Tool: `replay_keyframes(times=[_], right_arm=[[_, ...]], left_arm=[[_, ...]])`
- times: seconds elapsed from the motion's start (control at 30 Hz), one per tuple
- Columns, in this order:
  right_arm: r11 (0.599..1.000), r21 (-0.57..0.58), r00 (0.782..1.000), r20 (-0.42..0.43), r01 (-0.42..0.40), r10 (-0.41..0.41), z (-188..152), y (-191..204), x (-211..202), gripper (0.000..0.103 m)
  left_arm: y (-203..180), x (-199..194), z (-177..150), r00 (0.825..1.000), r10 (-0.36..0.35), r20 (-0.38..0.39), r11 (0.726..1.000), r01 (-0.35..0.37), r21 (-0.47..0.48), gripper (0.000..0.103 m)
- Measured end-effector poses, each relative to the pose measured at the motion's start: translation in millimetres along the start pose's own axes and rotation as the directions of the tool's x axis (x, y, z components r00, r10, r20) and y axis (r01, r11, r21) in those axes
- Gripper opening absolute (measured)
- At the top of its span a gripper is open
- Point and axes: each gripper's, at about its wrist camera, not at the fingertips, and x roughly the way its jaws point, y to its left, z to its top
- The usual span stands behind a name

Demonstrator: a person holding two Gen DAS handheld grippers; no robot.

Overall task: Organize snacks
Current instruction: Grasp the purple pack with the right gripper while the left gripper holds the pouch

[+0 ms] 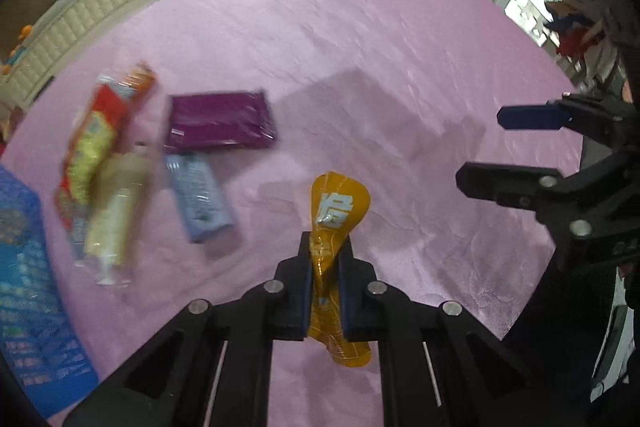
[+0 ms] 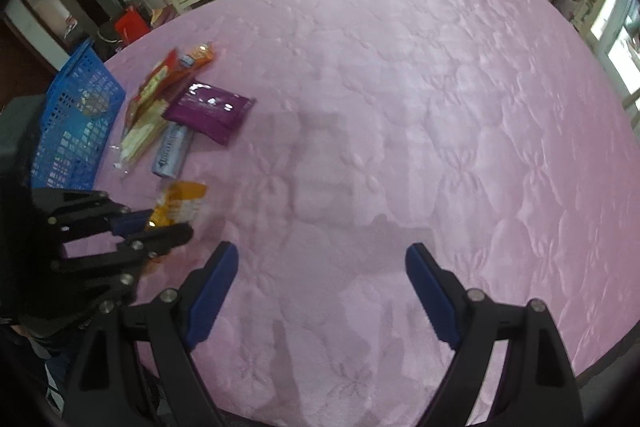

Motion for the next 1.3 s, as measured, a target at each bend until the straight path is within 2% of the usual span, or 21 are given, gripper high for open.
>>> replay_keyframes(times=[0.2, 0.3, 0.4, 0.57, 0.77, 0.87, 1.1, 1.3], right_arm=[[0.997, -0.073, 1.000, 0.022, -0.009, 0.011, 22, 27, -3, 0.088], [0.992, -0.123, 0.999, 0.027, -0.021, 0.025, 35, 43, -1, 0.089], [0.975, -0.217, 0.998, 0.030, -0.040, 0.048, 47, 63, 4, 0.089], [0.923, -0.384, 0.997, 0.054, -0.026, 0.051, 61, 91, 16, 0.089], [0.852, -0.522, 0.998, 0.014, -0.047, 0.063, 76, 109, 45, 0.088], [0.826, -0.557, 0.996, -0.034, -0.091, 0.087, 83, 108, 62, 0.088], [0.779, -0.604, 0.985, -0.086, -0.169, 0.148, 100, 99, 89, 0.088], [0.681, -0.697, 0.973, -0.124, -0.227, 0.197, 104, 106, 105, 0.088]], left_arm=[[27, -44, -7, 0.995, 0.059, 0.077, 0.997, -0.055, -0.055, 0.009], [48, -52, -3, 0.991, 0.092, 0.098, 0.992, -0.083, -0.096, 0.009], [71, -61, -13, 0.988, 0.111, 0.105, 0.986, -0.096, -0.137, 0.009], [83, -69, -23, 0.985, 0.130, 0.110, 0.977, -0.108, -0.185, 0.010], [105, -57, -25, 0.987, 0.141, 0.083, 0.961, -0.116, -0.249, 0.010], [108, -48, -22, 0.987, 0.138, 0.077, 0.959, -0.114, -0.258, 0.010], [111, -29, -11, 0.992, 0.111, 0.062, 0.965, -0.093, -0.247, 0.010], [110, -13, 0, 0.995, 0.084, 0.050, 0.967, -0.070, -0.244, 0.010]])
